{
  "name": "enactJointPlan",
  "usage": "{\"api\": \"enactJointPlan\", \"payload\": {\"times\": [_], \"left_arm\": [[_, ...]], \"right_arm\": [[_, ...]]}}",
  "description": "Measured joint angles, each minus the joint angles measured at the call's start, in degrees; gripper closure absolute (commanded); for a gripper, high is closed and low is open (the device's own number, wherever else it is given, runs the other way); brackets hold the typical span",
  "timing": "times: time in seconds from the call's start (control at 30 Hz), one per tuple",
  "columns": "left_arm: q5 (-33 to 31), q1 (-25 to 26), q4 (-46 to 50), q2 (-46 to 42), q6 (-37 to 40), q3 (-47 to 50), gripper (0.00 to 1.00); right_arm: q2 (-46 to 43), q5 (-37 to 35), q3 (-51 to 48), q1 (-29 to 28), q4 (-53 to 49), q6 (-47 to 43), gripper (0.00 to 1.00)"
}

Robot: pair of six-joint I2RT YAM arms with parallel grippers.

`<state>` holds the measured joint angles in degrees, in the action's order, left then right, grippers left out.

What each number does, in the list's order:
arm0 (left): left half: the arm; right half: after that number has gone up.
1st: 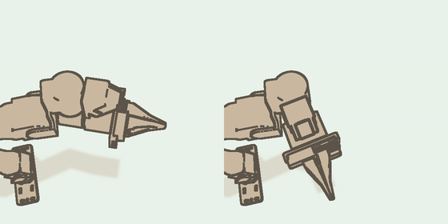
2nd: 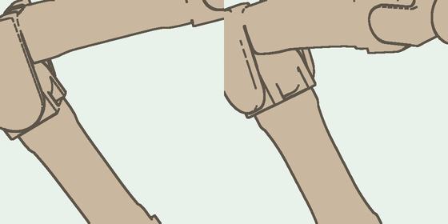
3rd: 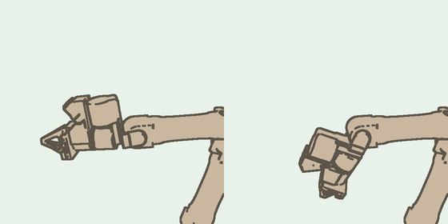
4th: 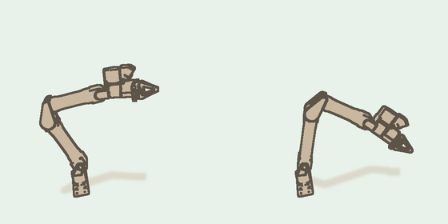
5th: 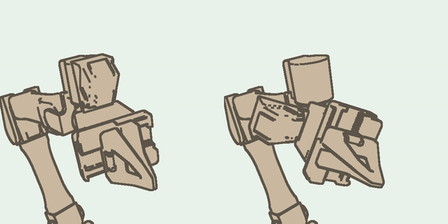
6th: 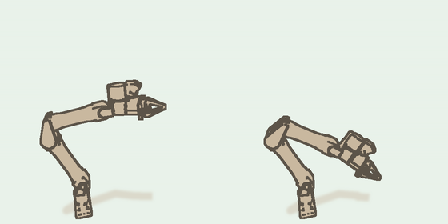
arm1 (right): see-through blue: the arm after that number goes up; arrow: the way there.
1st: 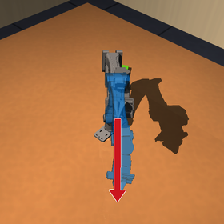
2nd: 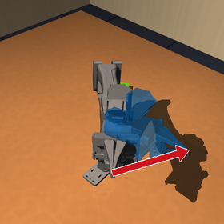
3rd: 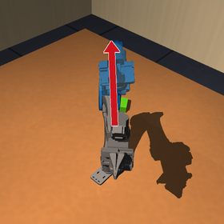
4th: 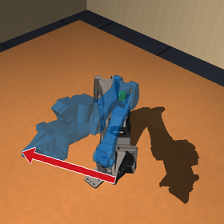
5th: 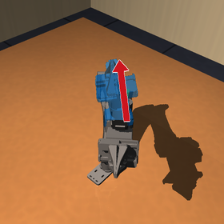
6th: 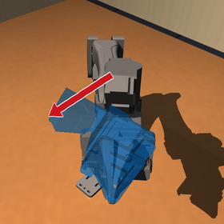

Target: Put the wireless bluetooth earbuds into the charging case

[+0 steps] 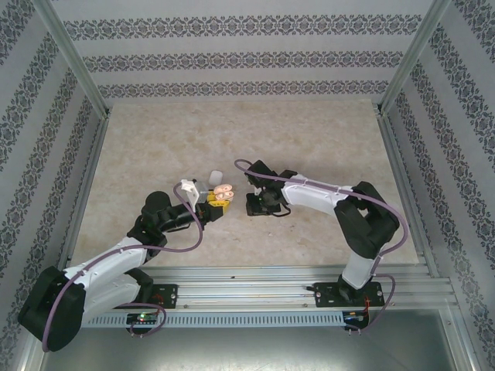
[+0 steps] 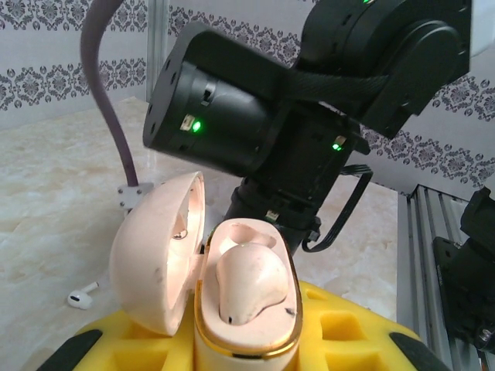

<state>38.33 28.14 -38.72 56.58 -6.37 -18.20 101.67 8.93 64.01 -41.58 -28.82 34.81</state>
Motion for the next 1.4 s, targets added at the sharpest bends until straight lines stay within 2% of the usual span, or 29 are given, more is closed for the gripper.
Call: {"api": "enactJointPlan", "payload": {"times": [0.43,1.0,1.17,1.3,1.4], "left_arm": [[-0.66,0.00,0.28,0.59,0.22,0.66,0.93],[-0.61,0.00,-0.74,3.02,0.11,0.66,0.93],[-0.61,0.00,-0.74,3.02,0.11,0.66,0.93],[-0.59,0.00,-0.83,3.08,0.11,0.66,0.93],[-0.50,0.00,-1.16,3.48,0.09,0.66,0.93]], "right_arm": [[1.92,-2.21,-2.49,1.53,0.70,-0.09,0.78],[-6.49,-6.54,-5.90,7.28,-6.14,-3.78,0.79],[-10.75,-6.54,-5.90,7.69,-7.61,-3.67,0.70],[-11.82,-6.47,-5.75,9.57,-7.56,-3.13,0.77],[-9.33,-6.60,-3.69,11.08,-8.00,-3.48,0.82]]}}
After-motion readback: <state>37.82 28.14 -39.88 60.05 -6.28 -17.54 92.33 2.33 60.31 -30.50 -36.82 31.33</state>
